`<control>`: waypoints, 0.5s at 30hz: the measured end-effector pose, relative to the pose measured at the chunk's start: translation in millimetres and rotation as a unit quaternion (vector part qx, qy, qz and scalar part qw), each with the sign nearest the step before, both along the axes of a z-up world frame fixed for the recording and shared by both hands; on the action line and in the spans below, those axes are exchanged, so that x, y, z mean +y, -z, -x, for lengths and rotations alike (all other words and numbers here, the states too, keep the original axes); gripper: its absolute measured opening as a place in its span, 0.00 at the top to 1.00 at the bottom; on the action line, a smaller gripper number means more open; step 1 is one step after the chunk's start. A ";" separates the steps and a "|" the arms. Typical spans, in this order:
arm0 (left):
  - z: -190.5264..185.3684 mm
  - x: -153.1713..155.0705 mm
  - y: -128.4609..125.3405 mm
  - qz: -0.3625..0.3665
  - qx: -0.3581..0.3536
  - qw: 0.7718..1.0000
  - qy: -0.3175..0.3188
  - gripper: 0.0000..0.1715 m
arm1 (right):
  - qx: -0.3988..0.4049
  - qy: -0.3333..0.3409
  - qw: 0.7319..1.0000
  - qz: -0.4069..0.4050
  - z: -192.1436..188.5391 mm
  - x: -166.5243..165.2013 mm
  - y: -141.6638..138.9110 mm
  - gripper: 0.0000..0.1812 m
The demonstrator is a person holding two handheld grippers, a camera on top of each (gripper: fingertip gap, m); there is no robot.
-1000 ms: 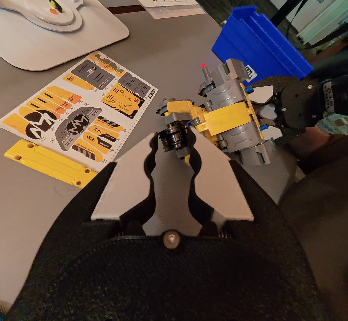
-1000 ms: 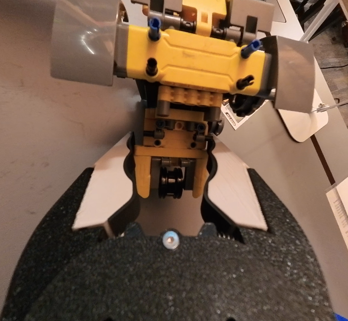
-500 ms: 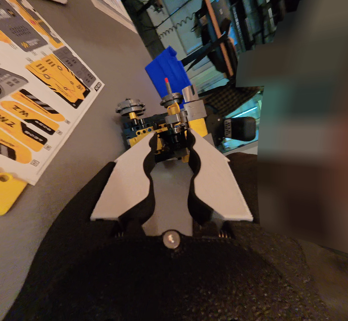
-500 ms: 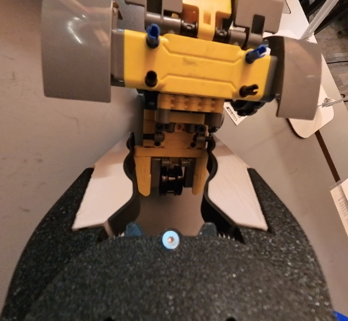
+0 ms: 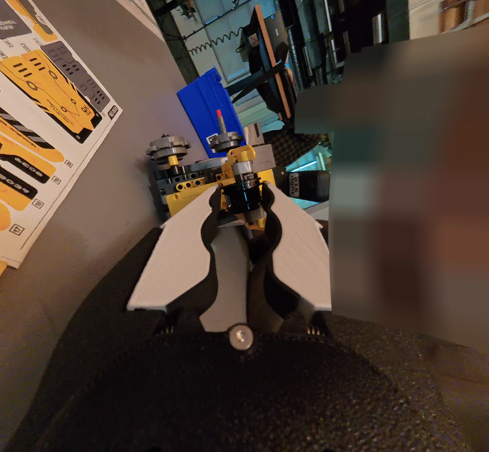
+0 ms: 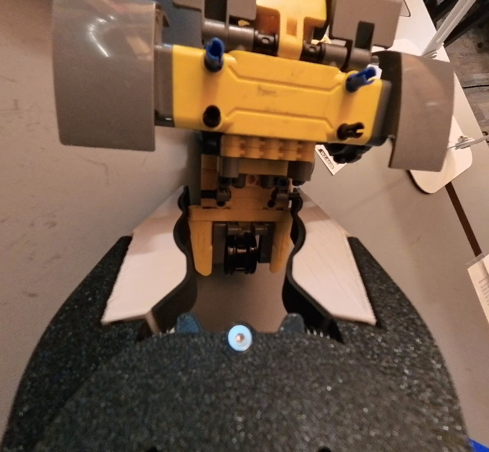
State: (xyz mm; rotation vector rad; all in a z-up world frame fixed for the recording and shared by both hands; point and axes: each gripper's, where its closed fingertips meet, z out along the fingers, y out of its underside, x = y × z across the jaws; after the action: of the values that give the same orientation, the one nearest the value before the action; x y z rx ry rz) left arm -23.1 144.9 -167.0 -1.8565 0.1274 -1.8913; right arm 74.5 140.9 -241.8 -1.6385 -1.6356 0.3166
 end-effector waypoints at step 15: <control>6.2 1.4 8.3 -0.116 0.239 0.963 -0.053 0.83 | 0.000 0.000 1.000 -0.012 3.5 -2.7 -5.1 0.58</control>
State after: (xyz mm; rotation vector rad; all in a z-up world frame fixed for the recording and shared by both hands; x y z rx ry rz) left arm -29.3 146.3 -175.2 -2.0679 0.3818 -1.2665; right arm 71.1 138.2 -236.7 -1.6202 -1.6337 0.2978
